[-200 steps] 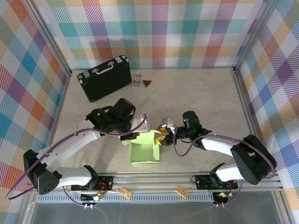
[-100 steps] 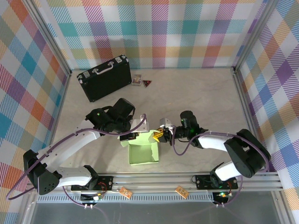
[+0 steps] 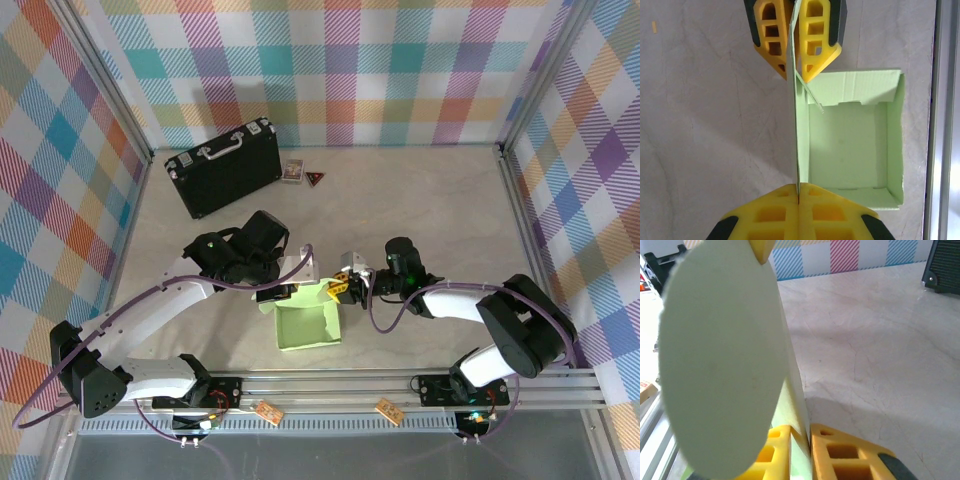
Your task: Fold the paper box
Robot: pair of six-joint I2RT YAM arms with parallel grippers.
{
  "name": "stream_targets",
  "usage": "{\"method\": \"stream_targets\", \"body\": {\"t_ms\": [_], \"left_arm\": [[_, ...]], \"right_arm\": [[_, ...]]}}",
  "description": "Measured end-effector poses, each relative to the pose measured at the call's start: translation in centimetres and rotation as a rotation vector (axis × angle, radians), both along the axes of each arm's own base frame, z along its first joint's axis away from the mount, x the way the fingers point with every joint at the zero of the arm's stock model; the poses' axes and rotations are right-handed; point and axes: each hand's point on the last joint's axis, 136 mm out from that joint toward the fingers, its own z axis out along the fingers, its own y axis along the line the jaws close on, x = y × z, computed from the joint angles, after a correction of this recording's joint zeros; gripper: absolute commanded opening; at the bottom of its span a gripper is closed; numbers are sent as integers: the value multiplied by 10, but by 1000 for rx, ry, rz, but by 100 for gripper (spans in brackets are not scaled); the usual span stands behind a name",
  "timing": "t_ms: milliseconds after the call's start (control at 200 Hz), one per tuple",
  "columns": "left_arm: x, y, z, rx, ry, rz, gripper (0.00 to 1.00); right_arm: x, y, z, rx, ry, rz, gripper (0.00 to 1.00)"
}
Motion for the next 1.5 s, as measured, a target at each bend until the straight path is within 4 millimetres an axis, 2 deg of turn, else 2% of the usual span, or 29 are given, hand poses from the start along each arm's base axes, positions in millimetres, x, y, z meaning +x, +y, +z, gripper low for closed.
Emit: {"method": "stream_targets", "body": {"t_ms": [60,200,270,430,475,490,585,610,700,920,970,995,1220,1500], "left_arm": [[0,0,0,-1,1,0,0],[0,0,0,-3,2,-1,0],[0,0,0,-3,1,0,0],[1,1,0,0,0,4,0],[1,1,0,0,-1,4,0],[1,1,0,0,0,4,0],[-2,-3,0,-13,11,-8,0],[-2,-4,1,-17,13,-11,0],[-1,-5,2,-26,7,-12,0],[0,-6,2,-28,5,-11,0],[0,-6,2,-28,5,-11,0],[0,-6,2,-29,5,-11,0],[-2,-9,4,-44,12,-21,0],[-3,-9,2,-43,18,-24,0]], "right_arm": [[2,0,1,4,-6,-7,21],[3,1,3,10,-5,-13,12],[3,1,4,12,-6,-11,0],[0,1,4,15,0,1,0],[0,1,4,15,0,0,21],[0,1,4,15,0,0,25],[1,3,11,35,-23,3,28],[0,3,14,44,-33,5,25],[-3,3,23,64,-53,19,0],[-7,3,23,66,-46,39,0],[-7,3,23,66,-44,38,23],[-6,3,23,66,-46,38,28],[-5,4,33,89,-81,31,29],[-5,2,28,80,-92,20,33]]}}
